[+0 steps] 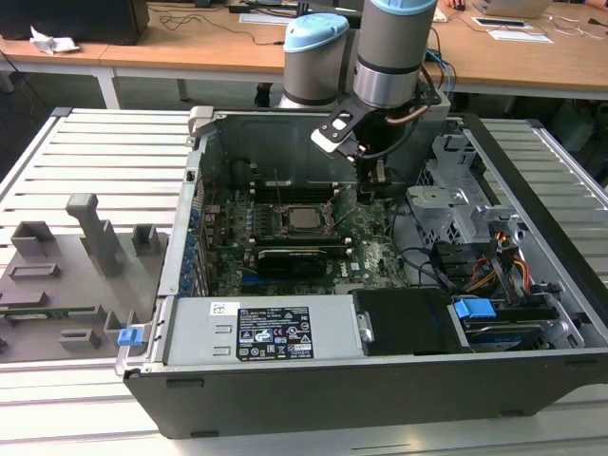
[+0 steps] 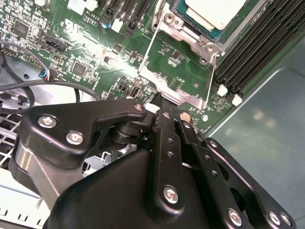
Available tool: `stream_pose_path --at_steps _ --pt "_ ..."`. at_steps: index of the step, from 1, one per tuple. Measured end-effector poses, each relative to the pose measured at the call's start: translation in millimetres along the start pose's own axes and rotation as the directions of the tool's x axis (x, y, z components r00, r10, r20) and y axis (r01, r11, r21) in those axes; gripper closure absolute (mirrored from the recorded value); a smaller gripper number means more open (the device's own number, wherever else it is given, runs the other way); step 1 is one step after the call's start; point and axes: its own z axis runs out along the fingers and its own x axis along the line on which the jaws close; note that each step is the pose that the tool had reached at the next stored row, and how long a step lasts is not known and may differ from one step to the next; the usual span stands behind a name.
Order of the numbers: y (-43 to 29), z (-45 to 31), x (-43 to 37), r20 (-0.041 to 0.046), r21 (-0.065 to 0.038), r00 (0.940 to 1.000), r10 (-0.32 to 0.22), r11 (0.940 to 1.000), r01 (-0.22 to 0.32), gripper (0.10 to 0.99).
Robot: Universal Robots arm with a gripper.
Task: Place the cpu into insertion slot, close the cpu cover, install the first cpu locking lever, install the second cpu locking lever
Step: 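Close the cpu cover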
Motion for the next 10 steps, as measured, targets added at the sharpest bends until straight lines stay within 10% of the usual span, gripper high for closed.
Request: stream_pose_path --at_steps 10 --pt "-4.9 -0.2 0.2 0.0 0.0 1.0 0.0 1.0 0.0 0.98"
